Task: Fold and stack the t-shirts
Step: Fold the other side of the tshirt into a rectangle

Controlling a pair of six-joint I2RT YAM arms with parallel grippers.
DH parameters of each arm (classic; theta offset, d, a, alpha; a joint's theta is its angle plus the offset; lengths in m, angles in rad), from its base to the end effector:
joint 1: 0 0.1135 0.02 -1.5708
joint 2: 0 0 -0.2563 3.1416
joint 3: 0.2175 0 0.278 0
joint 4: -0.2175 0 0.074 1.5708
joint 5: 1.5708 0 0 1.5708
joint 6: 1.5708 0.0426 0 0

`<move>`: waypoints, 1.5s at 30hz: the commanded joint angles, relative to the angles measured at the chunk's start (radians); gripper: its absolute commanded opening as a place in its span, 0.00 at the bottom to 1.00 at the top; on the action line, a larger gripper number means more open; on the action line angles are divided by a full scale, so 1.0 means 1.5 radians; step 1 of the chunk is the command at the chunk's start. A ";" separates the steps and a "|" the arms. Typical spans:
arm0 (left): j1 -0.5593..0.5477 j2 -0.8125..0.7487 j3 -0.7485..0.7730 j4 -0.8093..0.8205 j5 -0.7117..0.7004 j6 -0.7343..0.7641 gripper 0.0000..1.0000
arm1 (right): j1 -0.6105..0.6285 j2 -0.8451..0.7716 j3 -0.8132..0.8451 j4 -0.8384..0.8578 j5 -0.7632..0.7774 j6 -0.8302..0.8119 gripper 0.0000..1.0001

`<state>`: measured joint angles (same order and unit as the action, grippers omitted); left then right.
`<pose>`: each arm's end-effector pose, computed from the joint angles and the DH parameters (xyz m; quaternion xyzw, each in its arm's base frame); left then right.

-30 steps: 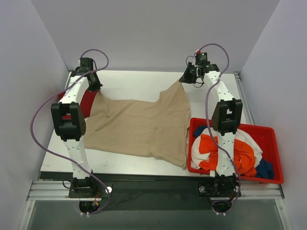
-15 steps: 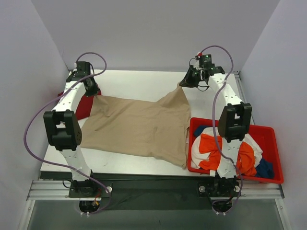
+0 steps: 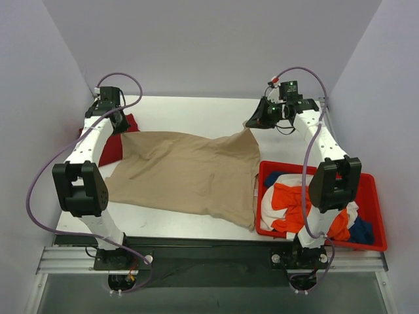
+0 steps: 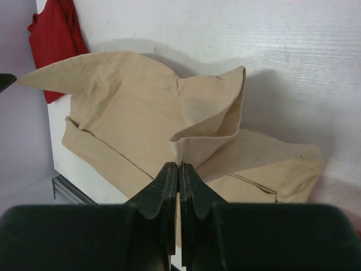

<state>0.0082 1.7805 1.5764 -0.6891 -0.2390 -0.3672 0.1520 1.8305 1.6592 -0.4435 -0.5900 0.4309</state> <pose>0.4236 0.0136 0.2780 -0.2137 0.9126 0.0517 0.3448 0.4441 0.0920 0.3109 -0.0143 0.8599 0.3737 0.3474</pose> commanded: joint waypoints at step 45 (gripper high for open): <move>0.081 -0.044 -0.125 0.001 -0.026 0.115 0.00 | 0.158 -0.358 -0.370 -0.155 0.176 0.044 0.00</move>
<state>0.1226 1.7191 1.3674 -0.7231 -0.3096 -0.2047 0.3878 1.3582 1.1141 -0.6411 -0.3882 0.4541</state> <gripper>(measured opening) 0.022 0.030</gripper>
